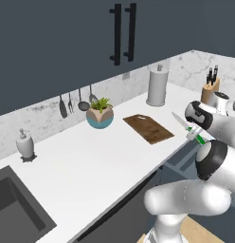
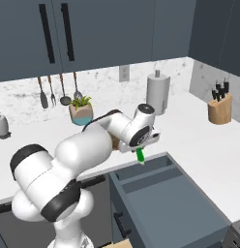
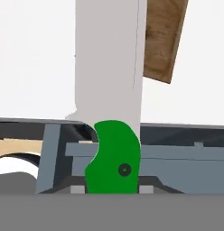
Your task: Pick up the knife from the drawer and place it on the cutting board. Then place the meat from the plate to the cutting board.
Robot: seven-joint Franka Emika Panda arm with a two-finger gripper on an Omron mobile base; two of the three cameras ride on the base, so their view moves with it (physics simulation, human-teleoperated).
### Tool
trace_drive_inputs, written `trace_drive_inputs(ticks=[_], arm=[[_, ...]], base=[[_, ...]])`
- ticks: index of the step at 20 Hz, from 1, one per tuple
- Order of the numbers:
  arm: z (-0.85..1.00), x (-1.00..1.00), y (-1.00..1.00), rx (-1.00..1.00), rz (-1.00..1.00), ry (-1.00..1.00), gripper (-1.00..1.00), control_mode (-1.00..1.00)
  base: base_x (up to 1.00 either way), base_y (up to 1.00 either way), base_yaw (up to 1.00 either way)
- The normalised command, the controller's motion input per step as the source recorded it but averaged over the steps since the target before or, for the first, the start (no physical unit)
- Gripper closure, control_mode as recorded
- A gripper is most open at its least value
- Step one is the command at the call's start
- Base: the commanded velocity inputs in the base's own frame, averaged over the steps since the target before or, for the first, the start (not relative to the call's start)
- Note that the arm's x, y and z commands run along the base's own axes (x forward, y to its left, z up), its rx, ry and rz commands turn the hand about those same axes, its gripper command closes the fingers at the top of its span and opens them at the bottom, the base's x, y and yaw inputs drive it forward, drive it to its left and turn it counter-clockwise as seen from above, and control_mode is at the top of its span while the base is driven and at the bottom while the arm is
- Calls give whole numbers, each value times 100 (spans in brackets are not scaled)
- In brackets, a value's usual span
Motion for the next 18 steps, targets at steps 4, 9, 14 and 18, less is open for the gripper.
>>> trace_drive_inputs(ticks=[4,9,14,18], arm=[[0,67,61,6,12,-3,100,-100],[-3,65,56,4,8,-2,100,-100],[0,63,30,0,1,-1,100,-100],[-14,49,6,0,0,0,100,-100]], base=[[0,0,0],[0,0,0],[0,0,0],[0,0,0]])
